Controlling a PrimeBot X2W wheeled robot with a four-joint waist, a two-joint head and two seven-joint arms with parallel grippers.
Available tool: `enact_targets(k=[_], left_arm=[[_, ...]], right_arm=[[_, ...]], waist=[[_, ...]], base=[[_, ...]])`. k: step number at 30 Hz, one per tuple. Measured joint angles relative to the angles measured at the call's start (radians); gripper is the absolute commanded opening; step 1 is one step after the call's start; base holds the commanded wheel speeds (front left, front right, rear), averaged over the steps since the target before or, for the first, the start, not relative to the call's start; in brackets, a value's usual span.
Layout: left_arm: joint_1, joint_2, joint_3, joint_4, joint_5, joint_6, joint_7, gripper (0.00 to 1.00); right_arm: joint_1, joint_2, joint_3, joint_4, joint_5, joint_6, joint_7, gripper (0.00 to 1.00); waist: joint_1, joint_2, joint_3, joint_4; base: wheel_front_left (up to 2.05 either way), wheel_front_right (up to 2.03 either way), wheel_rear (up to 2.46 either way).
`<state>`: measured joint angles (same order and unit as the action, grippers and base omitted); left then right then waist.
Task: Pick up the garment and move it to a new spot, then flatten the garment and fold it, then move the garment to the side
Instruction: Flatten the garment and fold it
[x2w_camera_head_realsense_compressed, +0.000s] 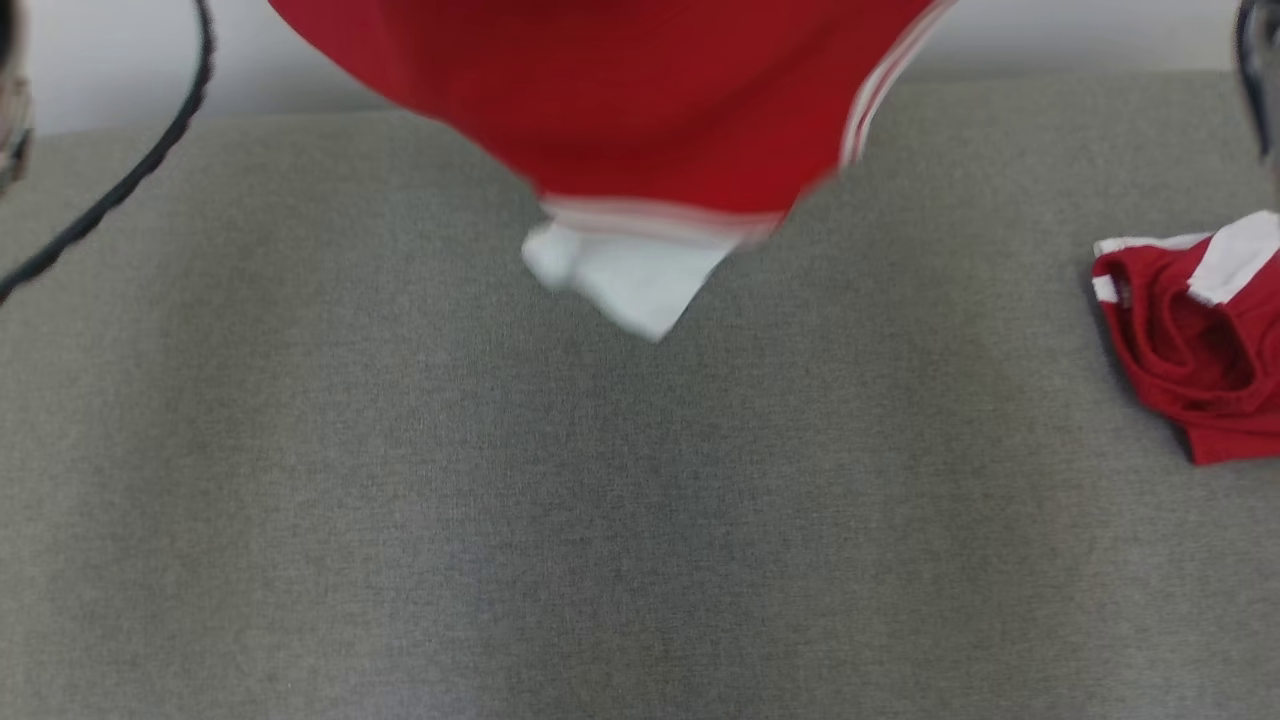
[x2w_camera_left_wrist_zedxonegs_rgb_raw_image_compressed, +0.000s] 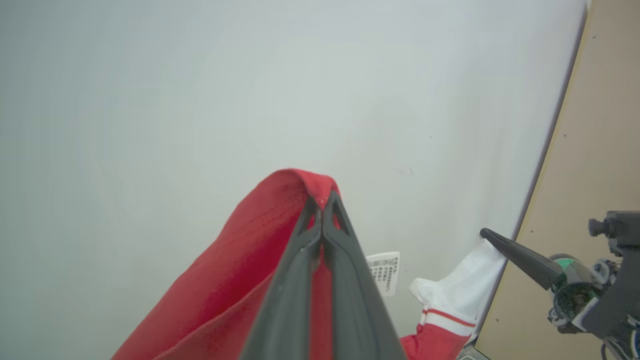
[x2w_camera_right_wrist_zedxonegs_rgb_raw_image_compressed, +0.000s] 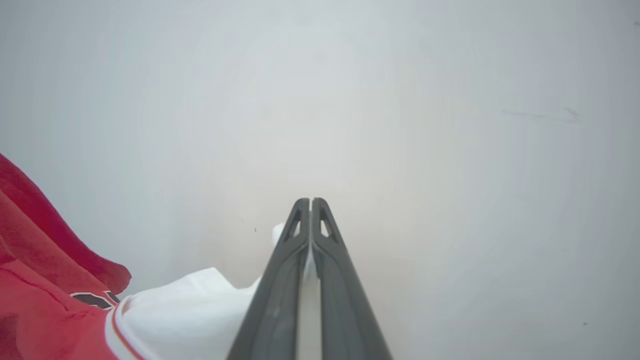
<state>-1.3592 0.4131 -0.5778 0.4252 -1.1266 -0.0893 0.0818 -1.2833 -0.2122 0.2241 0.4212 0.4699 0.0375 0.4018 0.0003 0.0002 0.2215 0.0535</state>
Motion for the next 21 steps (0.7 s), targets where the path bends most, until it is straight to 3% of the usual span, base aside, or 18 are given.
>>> enact_targets(k=[4, 7, 13, 21], left_arm=[[0.092, 0.114, 0.024, -0.099, 0.051, -0.009, -0.103, 0.00], [0.287, 0.170, -0.017, -0.070, 0.065, -0.017, -0.154, 0.00], [0.729, 0.116, -0.123, -0.004, 0.034, -0.017, -0.238, 0.00], [0.905, 0.087, -0.228, 0.040, 0.095, -0.017, -0.286, 0.00]], right_arm=[[-0.016, -0.005, 0.021, -0.072, -0.022, 0.038, -0.140, 0.00], [0.163, -0.006, 0.035, -0.059, -0.010, 0.059, -0.221, 0.00], [0.651, -0.018, 0.039, -0.036, 0.042, 0.068, -0.329, 0.00], [0.944, -0.022, 0.073, -0.012, 0.089, 0.078, -0.413, 0.00]], waist=[[-0.0003, -0.0001, 0.057, 0.006], [0.0000, 0.0001, 0.089, 0.012], [-0.0006, 0.0000, 0.071, 0.023], [-0.0007, -0.0002, -0.031, 0.023]], base=[[0.00, 0.00, 0.00], [0.00, 0.00, 0.00], [0.00, 0.00, 0.00], [0.00, 0.00, 0.00]])
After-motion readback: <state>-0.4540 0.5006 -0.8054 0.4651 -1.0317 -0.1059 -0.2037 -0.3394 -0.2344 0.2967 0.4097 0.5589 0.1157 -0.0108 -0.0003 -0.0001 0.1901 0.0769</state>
